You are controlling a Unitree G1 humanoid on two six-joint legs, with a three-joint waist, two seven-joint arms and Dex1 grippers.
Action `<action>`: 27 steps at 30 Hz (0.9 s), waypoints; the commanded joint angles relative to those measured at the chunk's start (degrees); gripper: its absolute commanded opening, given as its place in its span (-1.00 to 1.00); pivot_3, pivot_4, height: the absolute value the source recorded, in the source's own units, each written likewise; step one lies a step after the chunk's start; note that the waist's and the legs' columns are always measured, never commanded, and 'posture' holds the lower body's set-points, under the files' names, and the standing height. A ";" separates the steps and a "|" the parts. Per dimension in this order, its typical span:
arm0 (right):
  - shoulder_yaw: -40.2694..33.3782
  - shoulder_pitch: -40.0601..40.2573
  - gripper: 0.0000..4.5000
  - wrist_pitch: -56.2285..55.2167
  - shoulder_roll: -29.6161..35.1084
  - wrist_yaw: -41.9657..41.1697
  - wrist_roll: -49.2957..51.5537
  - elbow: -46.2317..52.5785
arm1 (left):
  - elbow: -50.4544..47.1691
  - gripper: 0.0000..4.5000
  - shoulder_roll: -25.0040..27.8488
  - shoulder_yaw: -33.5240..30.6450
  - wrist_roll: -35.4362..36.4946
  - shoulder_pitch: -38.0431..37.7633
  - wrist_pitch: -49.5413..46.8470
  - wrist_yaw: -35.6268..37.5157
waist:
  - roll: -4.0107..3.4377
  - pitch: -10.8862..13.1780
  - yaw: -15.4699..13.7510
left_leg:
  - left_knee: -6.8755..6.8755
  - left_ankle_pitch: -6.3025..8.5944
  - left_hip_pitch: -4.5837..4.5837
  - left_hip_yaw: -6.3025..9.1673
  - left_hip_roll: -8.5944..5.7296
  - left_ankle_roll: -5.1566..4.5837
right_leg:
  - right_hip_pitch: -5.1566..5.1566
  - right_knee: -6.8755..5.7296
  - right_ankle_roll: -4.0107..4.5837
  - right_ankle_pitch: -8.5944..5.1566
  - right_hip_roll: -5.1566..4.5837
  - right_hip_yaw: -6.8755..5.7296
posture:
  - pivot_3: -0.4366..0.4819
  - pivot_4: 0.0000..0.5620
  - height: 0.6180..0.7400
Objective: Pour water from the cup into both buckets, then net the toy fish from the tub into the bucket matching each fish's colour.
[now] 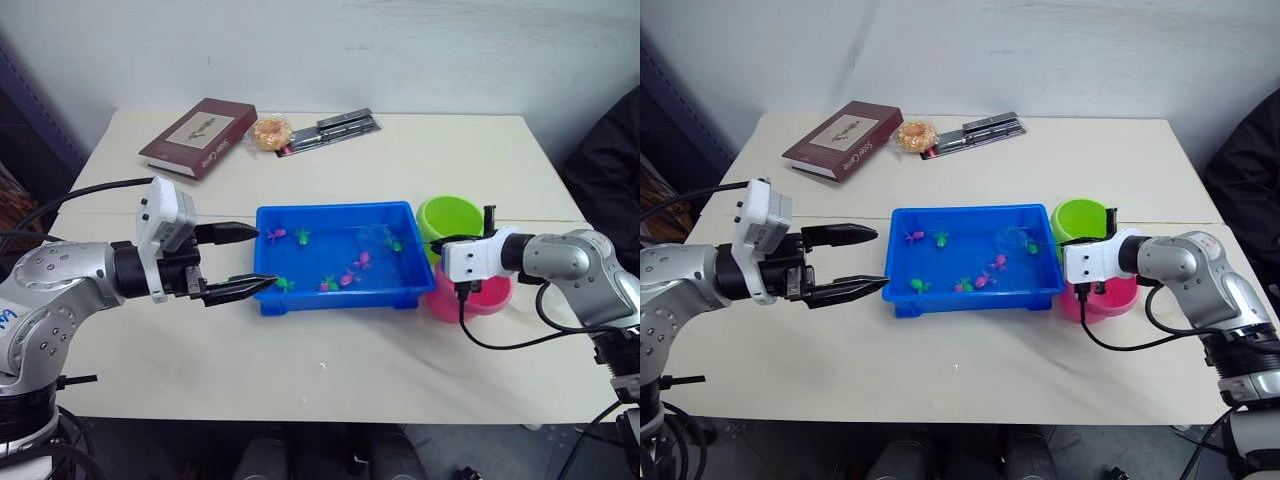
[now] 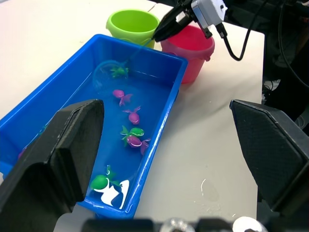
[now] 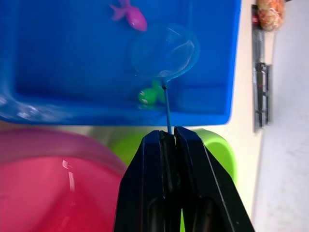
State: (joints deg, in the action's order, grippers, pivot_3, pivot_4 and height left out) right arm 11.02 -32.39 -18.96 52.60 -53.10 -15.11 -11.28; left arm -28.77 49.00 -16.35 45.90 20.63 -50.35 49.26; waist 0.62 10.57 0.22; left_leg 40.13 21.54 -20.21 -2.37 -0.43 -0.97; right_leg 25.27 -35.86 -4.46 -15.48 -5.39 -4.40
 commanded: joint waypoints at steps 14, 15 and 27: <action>-7.62 3.95 -1.00 34.42 -2.35 -8.69 20.81 9.68 | 0.99 0.98 0.85 0.59 -0.90 -1.75 3.80 -0.56 | 0.00 0.00 -0.19 | 0.00 0.00 -0.01 0.10 0.00 -0.01 | -0.05 0.00 0.01 0.01 -0.02 -0.05 | -0.05 -0.47 1.00; -8.57 4.31 -1.00 37.45 -2.39 -9.00 22.62 10.76 | 1.37 0.98 0.56 0.58 -0.25 -1.46 3.45 -0.64 | 0.00 0.00 -0.18 | 0.00 0.00 -0.01 0.10 0.00 -0.01 | -0.05 0.01 0.01 0.01 -0.02 -0.05 | -0.05 -0.47 1.00; -37.57 22.76 -1.00 62.02 0.64 -8.53 44.69 31.88 | 9.29 0.98 -4.34 10.37 -0.97 8.21 7.07 6.30 | -0.01 0.00 -1.65 | -0.02 0.01 -0.04 0.14 0.00 -0.05 | -0.08 -0.02 0.00 0.02 0.00 -0.11 | -0.05 -0.47 1.00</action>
State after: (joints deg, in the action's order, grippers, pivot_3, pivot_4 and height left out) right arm -20.30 -11.40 41.89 51.81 -60.70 26.39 16.61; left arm -20.19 44.88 -6.80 45.30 27.33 -44.49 54.07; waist 0.61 10.57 -1.43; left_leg 40.10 21.54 -20.25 -2.23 -0.44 -1.02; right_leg 25.19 -35.88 -4.47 -15.46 -5.39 -4.50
